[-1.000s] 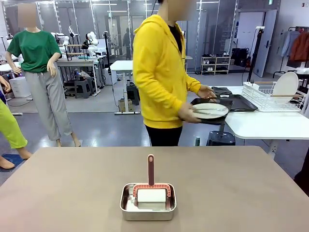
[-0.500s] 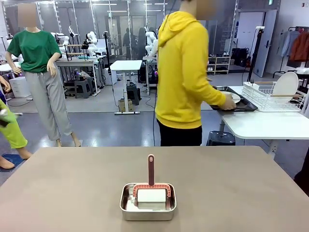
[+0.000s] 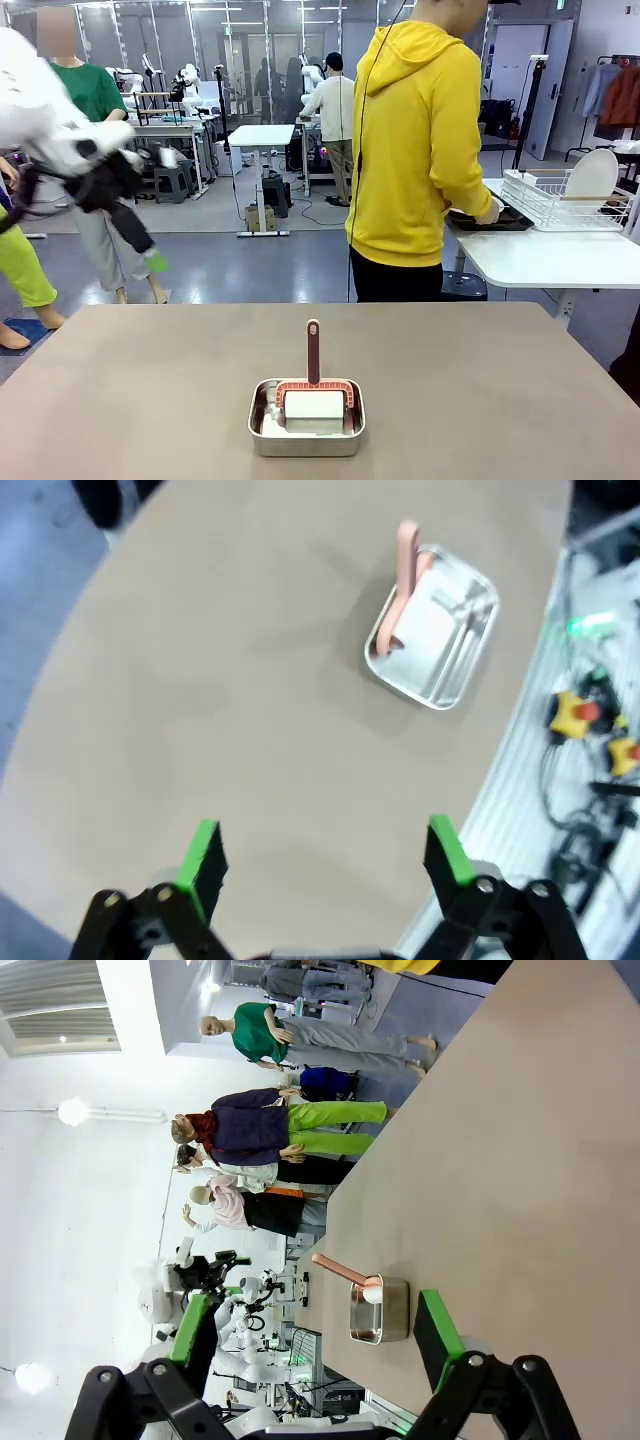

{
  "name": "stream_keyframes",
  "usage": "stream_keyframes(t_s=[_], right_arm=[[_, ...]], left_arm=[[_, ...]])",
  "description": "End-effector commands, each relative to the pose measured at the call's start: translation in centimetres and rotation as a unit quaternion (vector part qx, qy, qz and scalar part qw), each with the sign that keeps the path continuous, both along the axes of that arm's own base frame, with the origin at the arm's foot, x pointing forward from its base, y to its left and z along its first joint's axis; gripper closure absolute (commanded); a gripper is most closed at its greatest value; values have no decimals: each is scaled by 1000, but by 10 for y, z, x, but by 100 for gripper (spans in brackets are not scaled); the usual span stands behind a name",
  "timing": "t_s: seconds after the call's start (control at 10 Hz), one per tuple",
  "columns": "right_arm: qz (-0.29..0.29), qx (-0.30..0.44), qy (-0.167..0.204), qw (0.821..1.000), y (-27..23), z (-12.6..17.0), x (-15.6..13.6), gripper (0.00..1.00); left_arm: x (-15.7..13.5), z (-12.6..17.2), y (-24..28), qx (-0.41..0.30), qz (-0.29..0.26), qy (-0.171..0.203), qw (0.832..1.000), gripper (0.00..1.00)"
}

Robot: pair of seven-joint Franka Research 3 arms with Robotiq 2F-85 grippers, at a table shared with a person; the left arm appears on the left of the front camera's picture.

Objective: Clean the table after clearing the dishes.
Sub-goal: When the right (or left) Handle tray is removed, use the right hand (or left hand) to clean the right (or left) side of the table with the Lint Roller.

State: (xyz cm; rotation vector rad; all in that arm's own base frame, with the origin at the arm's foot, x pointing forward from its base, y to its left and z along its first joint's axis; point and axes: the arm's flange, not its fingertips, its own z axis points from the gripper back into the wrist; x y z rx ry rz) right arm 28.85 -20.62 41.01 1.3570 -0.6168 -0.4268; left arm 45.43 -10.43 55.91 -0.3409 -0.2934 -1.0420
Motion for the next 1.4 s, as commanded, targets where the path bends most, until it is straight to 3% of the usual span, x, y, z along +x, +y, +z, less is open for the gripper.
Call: stream_keyframes(t_s=[0.0, 0.3, 0.4, 0.9, 1.1, 1.3], right_arm=[[-2, 4, -3, 1000, 2, 4, -3, 0], [-2, 4, -3, 1000, 2, 4, -3, 0], [-2, 4, -3, 1000, 2, 4, -3, 0], [-2, 4, -3, 1000, 2, 4, -3, 0], [-2, 4, -3, 1000, 2, 4, -3, 0], [-2, 4, -3, 1000, 2, 4, -3, 0]], left_arm=[[17, -8, -28, 33, -61, 1, 998, 0], [8, -26, -70, 37, -114, 13, 993, 0], [14, -31, -68, 34, -81, 19, 996, 0], [14, -32, -69, 34, -86, 20, 996, 0], [18, -32, -110, 109, -188, 14, 976, 0], [39, -43, -154, 141, -239, 37, 960, 0]])
